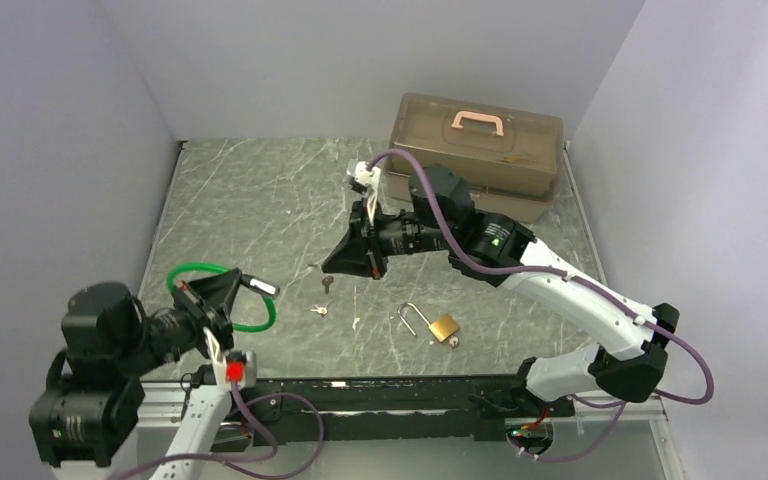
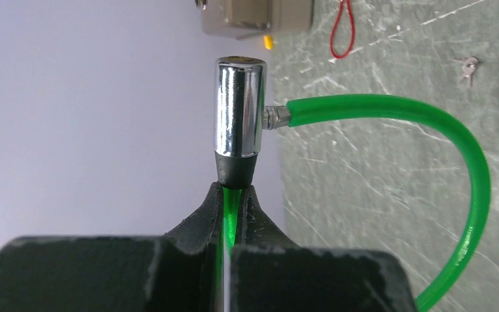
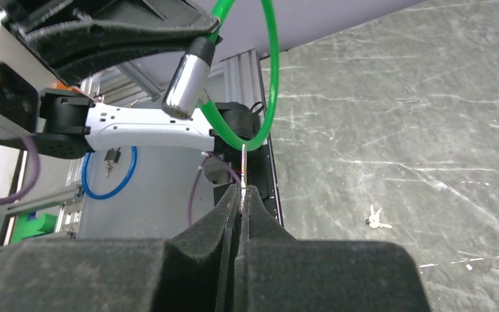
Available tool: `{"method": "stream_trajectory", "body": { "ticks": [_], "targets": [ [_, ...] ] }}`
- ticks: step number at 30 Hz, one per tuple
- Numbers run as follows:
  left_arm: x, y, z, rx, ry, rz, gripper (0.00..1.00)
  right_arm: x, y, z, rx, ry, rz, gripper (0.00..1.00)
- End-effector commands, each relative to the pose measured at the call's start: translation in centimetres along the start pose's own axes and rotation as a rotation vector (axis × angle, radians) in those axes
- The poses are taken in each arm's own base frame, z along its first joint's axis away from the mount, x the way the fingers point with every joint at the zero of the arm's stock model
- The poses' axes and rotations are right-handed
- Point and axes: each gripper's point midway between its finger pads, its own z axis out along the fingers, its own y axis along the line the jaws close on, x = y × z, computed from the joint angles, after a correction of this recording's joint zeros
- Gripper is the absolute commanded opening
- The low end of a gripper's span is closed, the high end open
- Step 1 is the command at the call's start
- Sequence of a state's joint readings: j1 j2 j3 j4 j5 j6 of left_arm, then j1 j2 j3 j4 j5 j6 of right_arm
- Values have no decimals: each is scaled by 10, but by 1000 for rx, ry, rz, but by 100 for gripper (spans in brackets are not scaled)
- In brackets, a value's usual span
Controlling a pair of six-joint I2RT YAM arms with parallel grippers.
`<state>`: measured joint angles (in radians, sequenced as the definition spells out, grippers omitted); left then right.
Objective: Unlock with the key
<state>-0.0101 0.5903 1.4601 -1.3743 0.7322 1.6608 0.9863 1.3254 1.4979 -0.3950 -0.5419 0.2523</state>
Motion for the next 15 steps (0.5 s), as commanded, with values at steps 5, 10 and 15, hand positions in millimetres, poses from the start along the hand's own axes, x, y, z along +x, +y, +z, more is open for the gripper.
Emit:
{"method": "stream_trajectory", "body": {
  "ticks": [5, 10, 15],
  "targets": [
    [-36, 19, -10, -188, -111, 258, 0, -4, 36, -10, -13, 68, -82, 0],
    [-42, 36, -17, -224, -128, 167, 0, 5, 50, -11, -12, 84, -115, 0],
    [-55, 46, -23, -232, -191, 78, 0, 3, 59, -15, 14, 48, -158, 0]
  ]
}}
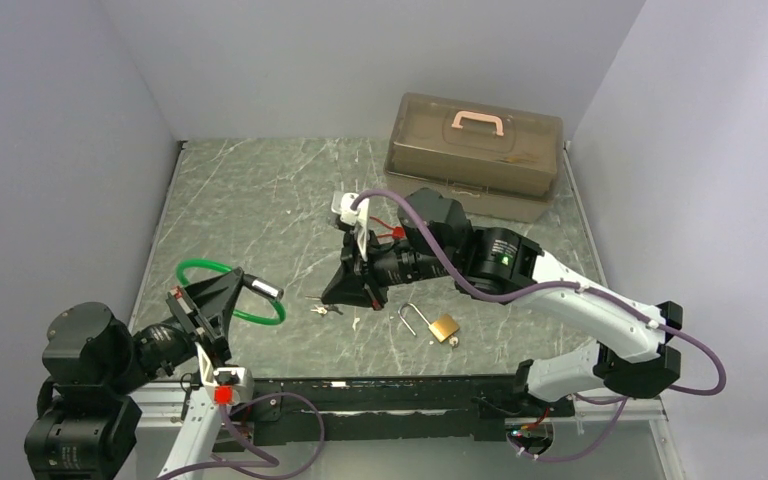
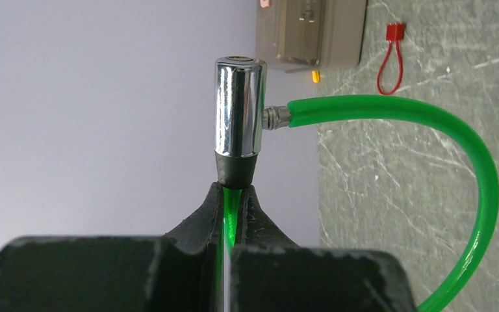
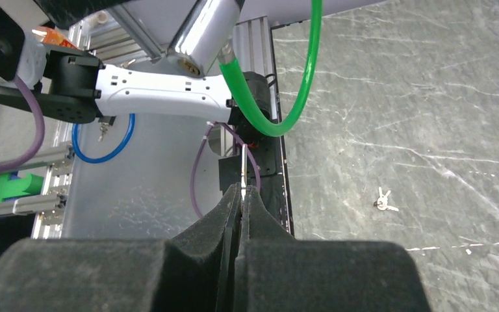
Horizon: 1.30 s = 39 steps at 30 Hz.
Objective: Unlock with the key
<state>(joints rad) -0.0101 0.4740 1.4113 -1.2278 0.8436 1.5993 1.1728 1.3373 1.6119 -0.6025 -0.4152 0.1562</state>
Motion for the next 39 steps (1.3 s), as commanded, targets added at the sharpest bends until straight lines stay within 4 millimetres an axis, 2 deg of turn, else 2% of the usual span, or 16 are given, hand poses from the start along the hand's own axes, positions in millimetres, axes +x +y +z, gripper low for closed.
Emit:
{"method": "stream_trajectory", "body": {
  "ticks": [1, 9, 14, 26, 39],
  "targets": [
    [-22, 33, -2, -77, -98, -30, 0, -20, 10, -21, 53, -88, -74, 0],
    [-22, 23, -1, -52, -103, -63, 0, -38, 31, -27, 46, -155, -142, 0],
    [-22, 18, 0, -34, -105, -91, 0, -42, 41, -23, 38, -159, -180, 0],
    [-25, 11, 0, -15, -118, -100, 0, -60, 52, -11, 57, -176, -243, 0],
    [-30, 11, -2, -30, -129, -88, 0, -57, 50, -5, 61, -162, -244, 0]
  ]
}}
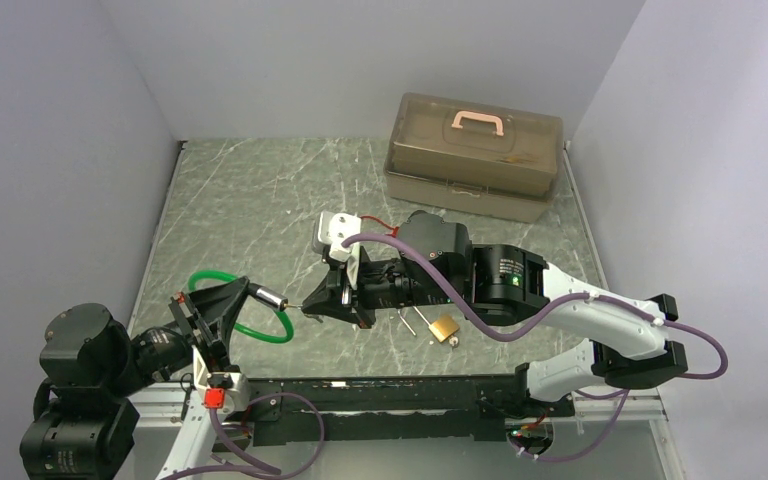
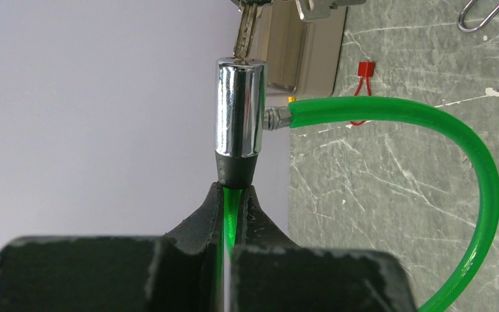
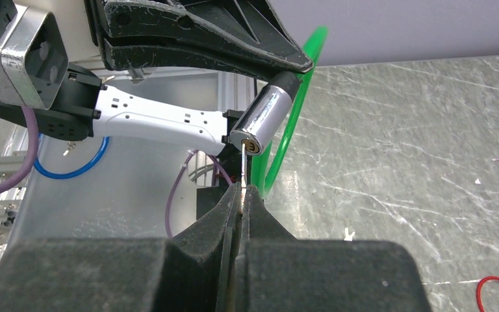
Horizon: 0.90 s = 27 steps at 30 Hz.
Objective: Unlock with the key
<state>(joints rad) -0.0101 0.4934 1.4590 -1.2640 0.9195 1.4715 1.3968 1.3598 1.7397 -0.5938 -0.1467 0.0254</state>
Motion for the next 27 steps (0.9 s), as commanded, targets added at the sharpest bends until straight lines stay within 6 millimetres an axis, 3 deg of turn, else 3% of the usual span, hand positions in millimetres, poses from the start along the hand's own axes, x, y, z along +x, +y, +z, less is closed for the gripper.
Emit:
{"method": "stream_trajectory", "body": {
  "ticks": [1, 27],
  "targets": [
    [-13, 10, 0, -31, -57, 47, 0, -22, -2, -7, 26, -60, -22, 0],
    [-19, 17, -2, -104, -54, 175, 0, -9, -24, 0, 110, -30, 68, 0]
  ]
}}
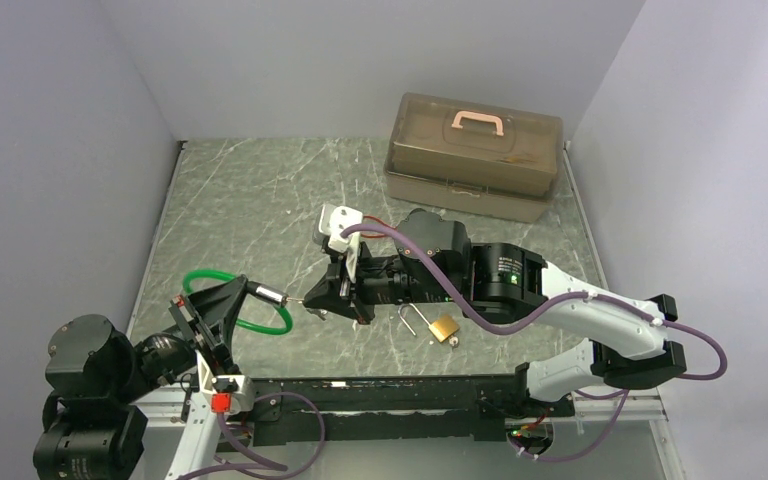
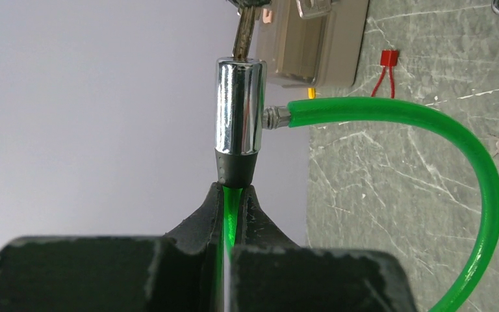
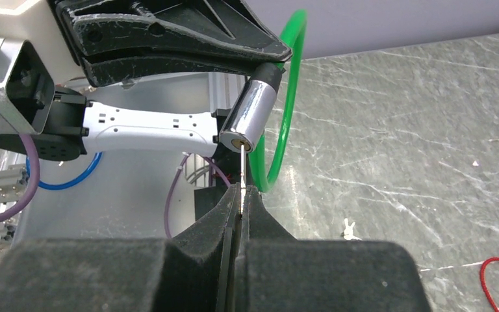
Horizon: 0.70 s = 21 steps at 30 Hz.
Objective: Unlock with the key
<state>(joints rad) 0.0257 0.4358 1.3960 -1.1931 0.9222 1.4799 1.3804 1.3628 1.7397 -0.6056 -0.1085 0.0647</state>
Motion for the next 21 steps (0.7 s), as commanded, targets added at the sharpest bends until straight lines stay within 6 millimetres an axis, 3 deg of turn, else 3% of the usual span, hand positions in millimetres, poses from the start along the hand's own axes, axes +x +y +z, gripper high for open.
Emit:
{"method": "stream_trajectory", "body": {
  "ticks": [1, 13, 21],
  "targets": [
    [-22, 17, -1, -59, -83, 121, 0, -13, -12, 2, 54, -41, 28, 0],
    [-23, 13, 1, -50, -92, 139, 0, -12, -15, 4, 52, -42, 56, 0],
    [-12, 5, 8, -15, -51, 177, 0, -5, -19, 21, 58, 8, 87, 0]
  ]
}}
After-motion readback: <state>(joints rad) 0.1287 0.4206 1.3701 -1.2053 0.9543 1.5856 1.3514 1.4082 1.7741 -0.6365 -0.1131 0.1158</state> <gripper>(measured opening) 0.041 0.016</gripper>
